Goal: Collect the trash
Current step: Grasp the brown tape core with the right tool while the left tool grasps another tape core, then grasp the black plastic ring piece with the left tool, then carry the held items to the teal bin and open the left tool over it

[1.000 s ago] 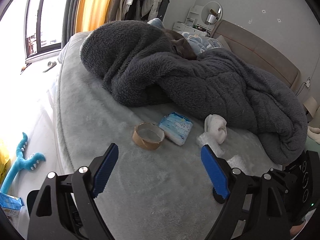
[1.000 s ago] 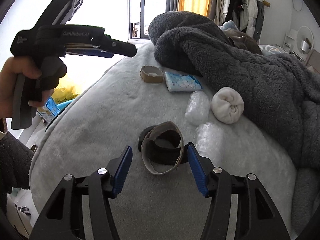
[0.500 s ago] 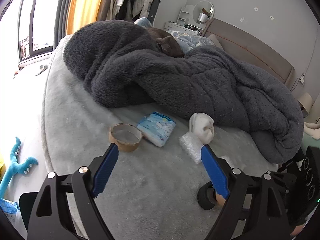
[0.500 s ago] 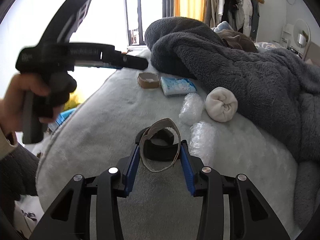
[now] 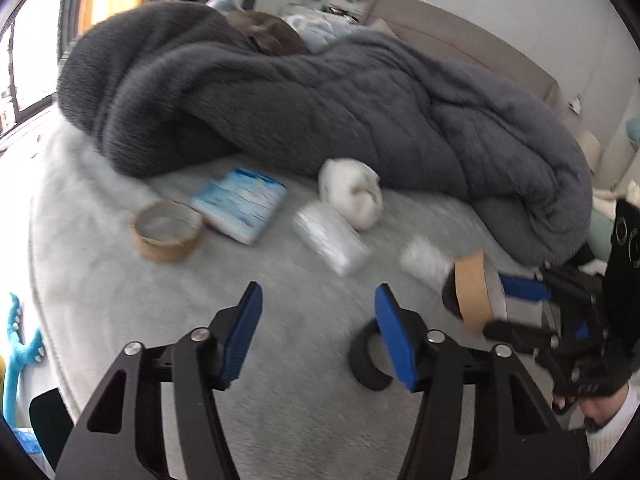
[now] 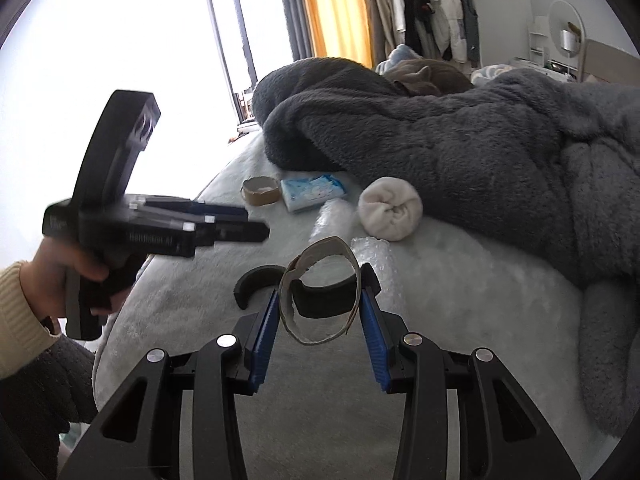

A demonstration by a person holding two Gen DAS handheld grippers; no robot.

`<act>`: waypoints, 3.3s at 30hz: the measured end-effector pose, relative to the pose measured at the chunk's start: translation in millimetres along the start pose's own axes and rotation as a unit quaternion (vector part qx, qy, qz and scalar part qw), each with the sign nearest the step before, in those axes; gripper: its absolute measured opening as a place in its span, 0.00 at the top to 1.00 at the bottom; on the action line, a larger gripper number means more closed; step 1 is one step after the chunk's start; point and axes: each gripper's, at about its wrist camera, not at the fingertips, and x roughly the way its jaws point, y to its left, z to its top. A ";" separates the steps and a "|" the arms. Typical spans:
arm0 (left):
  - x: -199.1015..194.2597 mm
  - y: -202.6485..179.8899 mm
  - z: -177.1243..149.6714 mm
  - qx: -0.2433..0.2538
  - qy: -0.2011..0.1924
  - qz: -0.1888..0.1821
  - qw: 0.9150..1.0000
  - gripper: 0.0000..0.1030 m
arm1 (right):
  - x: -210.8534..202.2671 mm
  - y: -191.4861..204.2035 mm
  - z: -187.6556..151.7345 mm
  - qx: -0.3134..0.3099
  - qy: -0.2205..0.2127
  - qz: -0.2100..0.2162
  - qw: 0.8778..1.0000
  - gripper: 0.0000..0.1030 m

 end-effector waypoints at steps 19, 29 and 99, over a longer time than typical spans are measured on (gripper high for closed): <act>28.2 -19.2 -19.6 0.034 0.082 -0.009 0.996 0.74 | -24.2 -32.6 -1.9 0.063 -0.033 0.009 0.997 0.60; 19.0 -11.2 -20.6 0.029 0.072 -0.005 0.997 0.82 | -16.4 -19.2 8.0 0.058 -0.028 0.007 0.998 0.60; -128.9 286.0 -186.9 -0.234 0.179 0.108 0.950 0.43 | 228.6 302.6 73.4 -0.044 0.143 0.123 0.981 0.60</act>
